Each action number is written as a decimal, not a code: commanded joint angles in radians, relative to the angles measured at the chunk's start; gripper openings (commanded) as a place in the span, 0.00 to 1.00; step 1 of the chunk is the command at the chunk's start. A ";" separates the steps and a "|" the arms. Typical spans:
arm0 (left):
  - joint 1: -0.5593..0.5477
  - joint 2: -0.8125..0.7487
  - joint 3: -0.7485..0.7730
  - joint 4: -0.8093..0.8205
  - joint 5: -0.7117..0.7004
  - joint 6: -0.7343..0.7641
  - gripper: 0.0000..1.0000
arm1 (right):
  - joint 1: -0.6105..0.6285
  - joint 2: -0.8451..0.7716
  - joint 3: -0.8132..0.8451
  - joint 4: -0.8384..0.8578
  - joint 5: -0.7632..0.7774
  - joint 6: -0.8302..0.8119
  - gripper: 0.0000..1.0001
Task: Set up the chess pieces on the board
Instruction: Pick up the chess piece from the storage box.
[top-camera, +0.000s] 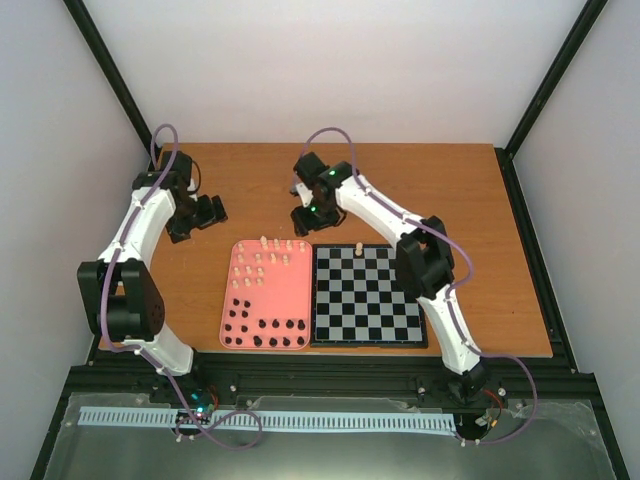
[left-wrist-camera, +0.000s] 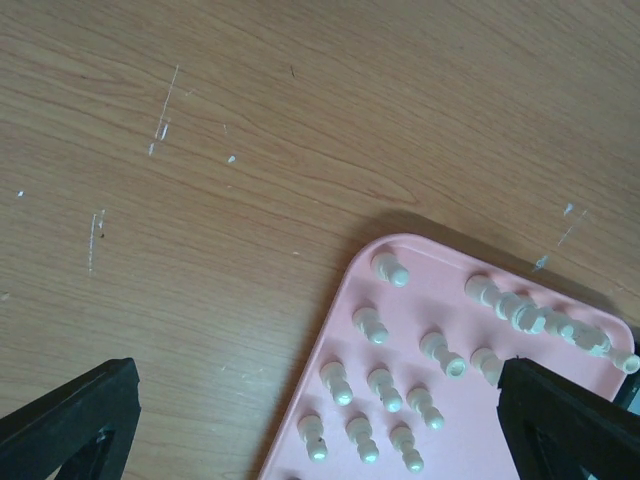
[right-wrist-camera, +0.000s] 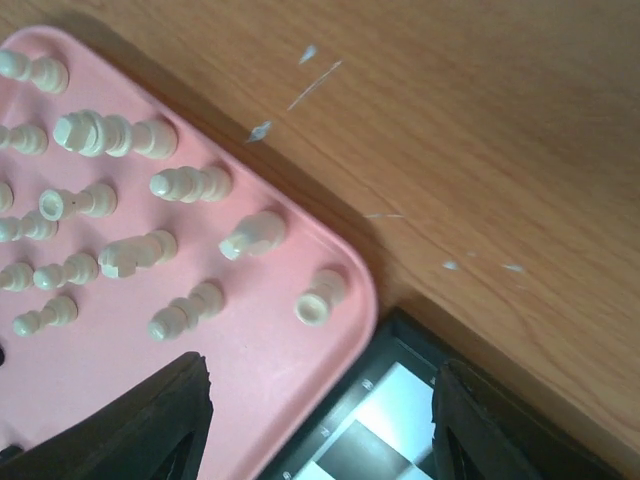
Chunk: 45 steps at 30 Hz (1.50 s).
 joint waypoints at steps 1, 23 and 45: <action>0.003 -0.036 0.000 0.005 0.022 -0.036 1.00 | 0.028 0.048 0.016 0.056 -0.029 0.018 0.60; 0.003 -0.030 -0.016 0.017 0.036 -0.023 1.00 | 0.059 0.152 0.055 0.027 0.034 0.036 0.42; 0.003 -0.017 -0.018 0.022 0.051 -0.024 1.00 | 0.073 0.184 0.065 0.008 0.055 0.031 0.28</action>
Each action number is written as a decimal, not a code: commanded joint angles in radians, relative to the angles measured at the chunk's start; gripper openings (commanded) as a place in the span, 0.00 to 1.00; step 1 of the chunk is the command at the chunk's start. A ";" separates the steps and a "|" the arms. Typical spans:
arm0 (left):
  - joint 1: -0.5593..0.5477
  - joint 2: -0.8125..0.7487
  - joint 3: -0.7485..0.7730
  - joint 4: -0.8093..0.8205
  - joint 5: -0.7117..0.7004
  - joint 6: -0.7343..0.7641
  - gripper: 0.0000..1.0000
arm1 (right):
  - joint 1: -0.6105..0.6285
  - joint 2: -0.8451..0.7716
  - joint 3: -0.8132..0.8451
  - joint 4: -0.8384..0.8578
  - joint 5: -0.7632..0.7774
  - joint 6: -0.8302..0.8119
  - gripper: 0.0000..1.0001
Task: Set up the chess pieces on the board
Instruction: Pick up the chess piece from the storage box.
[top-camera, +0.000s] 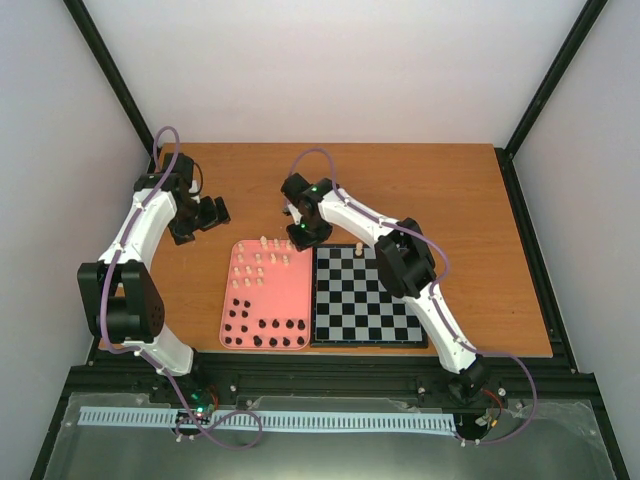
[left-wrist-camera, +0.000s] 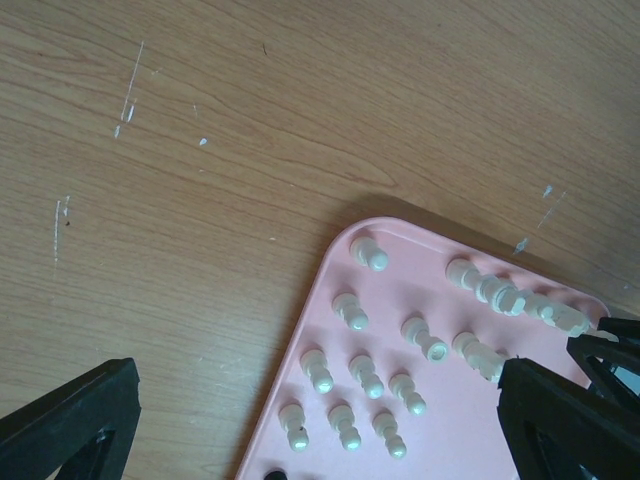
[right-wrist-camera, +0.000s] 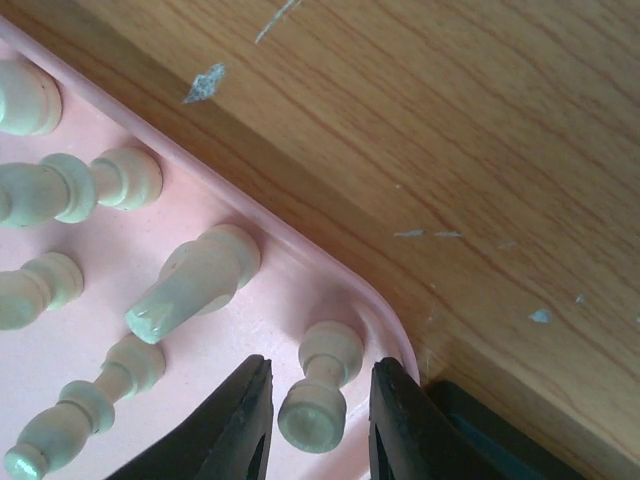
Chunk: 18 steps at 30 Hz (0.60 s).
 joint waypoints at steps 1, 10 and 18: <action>-0.002 -0.006 0.003 0.014 0.014 -0.011 1.00 | 0.008 0.017 0.039 -0.017 0.021 0.002 0.27; -0.003 -0.004 0.003 0.016 0.019 -0.011 1.00 | 0.008 0.018 0.058 -0.022 0.020 -0.007 0.15; -0.002 -0.007 0.001 0.015 0.019 -0.009 1.00 | 0.009 -0.055 0.067 -0.044 0.011 -0.009 0.11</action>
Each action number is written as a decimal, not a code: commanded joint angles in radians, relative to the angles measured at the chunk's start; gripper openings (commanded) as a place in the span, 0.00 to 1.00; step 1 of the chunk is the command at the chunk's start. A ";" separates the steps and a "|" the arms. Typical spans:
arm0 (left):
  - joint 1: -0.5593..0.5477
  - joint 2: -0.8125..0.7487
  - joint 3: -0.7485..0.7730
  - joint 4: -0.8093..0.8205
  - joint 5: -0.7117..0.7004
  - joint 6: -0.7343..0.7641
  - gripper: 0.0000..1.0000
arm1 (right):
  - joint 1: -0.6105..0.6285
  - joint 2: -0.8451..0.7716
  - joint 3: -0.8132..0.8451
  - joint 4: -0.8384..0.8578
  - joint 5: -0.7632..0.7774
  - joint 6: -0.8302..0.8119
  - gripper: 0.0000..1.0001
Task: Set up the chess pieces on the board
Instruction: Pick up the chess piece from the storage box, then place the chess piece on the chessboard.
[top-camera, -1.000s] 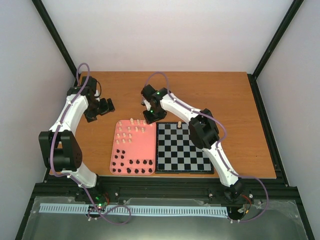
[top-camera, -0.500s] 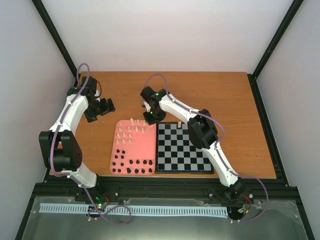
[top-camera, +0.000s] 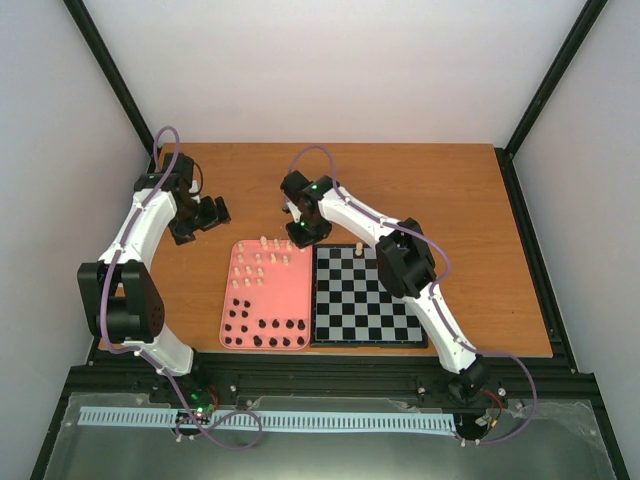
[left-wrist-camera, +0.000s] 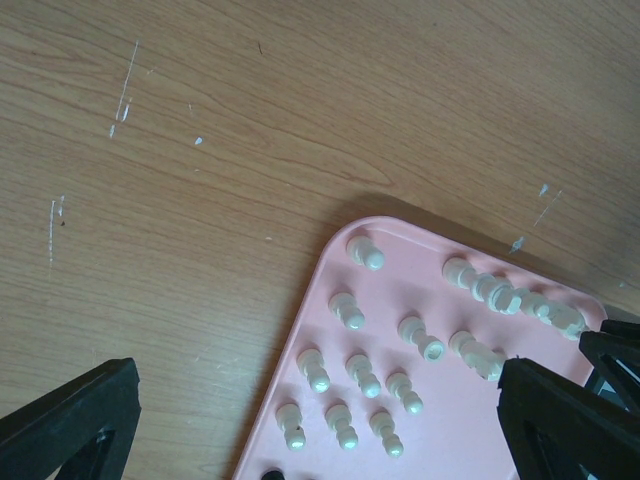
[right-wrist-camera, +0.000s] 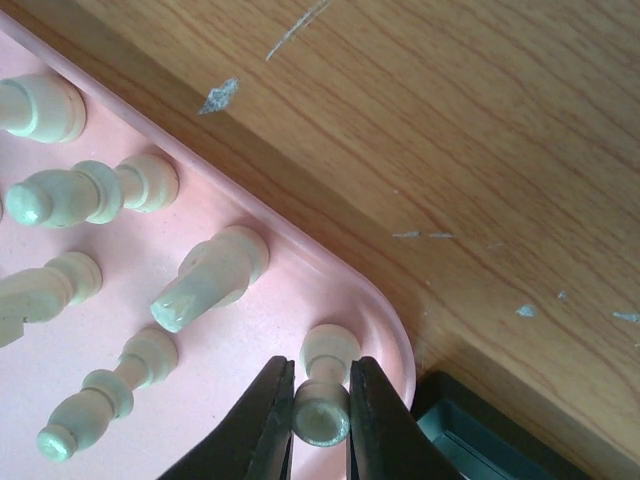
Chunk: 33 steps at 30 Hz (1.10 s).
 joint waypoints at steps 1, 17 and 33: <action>-0.002 -0.008 -0.001 0.013 0.011 -0.009 1.00 | 0.008 -0.079 0.032 -0.018 0.024 -0.002 0.11; -0.003 -0.014 0.002 0.014 0.024 -0.009 1.00 | -0.305 -0.573 -0.599 0.152 0.283 0.096 0.09; -0.003 -0.009 0.006 0.012 0.022 -0.007 1.00 | -0.423 -0.602 -0.837 0.226 0.308 0.101 0.09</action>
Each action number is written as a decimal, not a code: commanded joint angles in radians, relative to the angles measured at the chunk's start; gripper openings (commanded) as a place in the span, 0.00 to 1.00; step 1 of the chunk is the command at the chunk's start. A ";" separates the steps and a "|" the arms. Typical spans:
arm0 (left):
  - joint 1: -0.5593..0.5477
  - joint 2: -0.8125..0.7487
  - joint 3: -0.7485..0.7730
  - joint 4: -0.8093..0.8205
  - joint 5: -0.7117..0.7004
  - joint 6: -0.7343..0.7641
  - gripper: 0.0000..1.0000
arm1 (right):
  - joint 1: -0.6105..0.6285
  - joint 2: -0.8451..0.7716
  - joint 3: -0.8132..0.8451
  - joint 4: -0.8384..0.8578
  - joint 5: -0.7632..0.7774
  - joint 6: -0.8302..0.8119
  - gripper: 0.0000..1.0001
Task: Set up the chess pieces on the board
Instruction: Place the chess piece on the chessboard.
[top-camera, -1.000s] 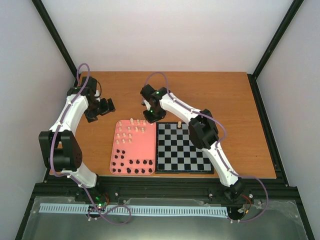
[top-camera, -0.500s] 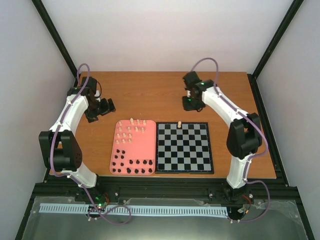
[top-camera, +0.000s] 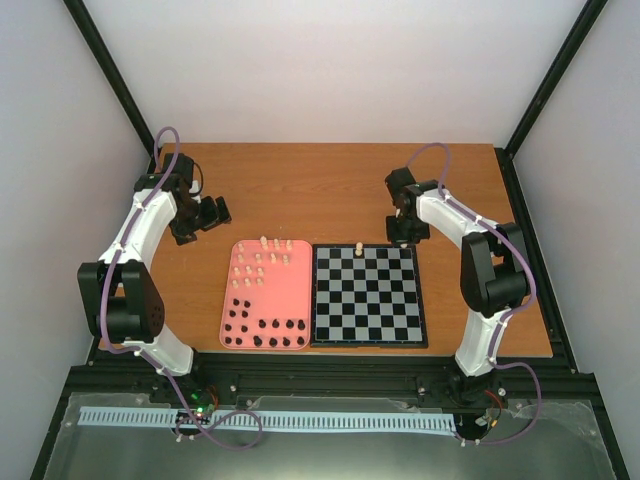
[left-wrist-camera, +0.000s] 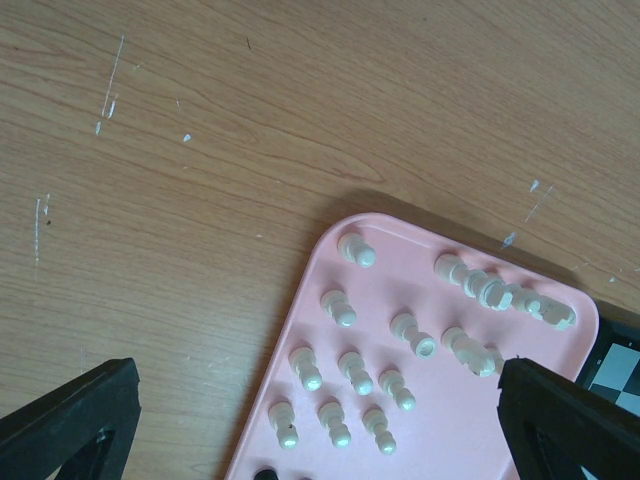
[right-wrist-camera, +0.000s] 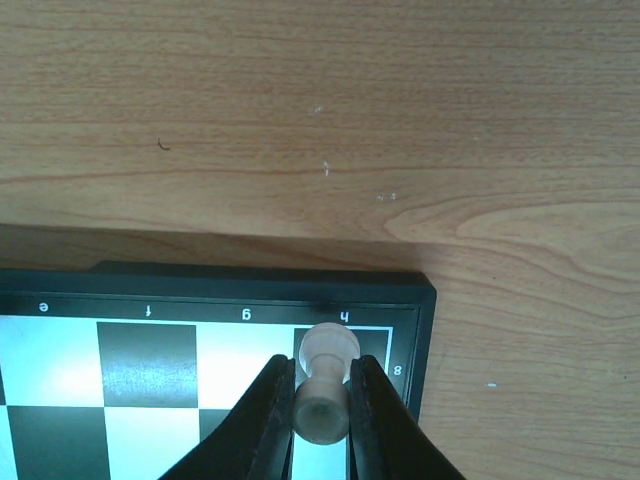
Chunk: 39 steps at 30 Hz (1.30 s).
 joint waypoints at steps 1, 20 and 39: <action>-0.002 -0.008 0.011 0.007 0.003 -0.007 1.00 | -0.010 -0.020 -0.015 0.024 0.032 0.005 0.09; -0.003 0.000 0.008 0.009 0.002 -0.006 1.00 | -0.034 0.013 -0.068 0.043 -0.030 -0.013 0.11; -0.002 -0.002 0.004 0.014 0.007 -0.006 1.00 | -0.035 -0.053 -0.021 0.011 -0.046 -0.008 0.55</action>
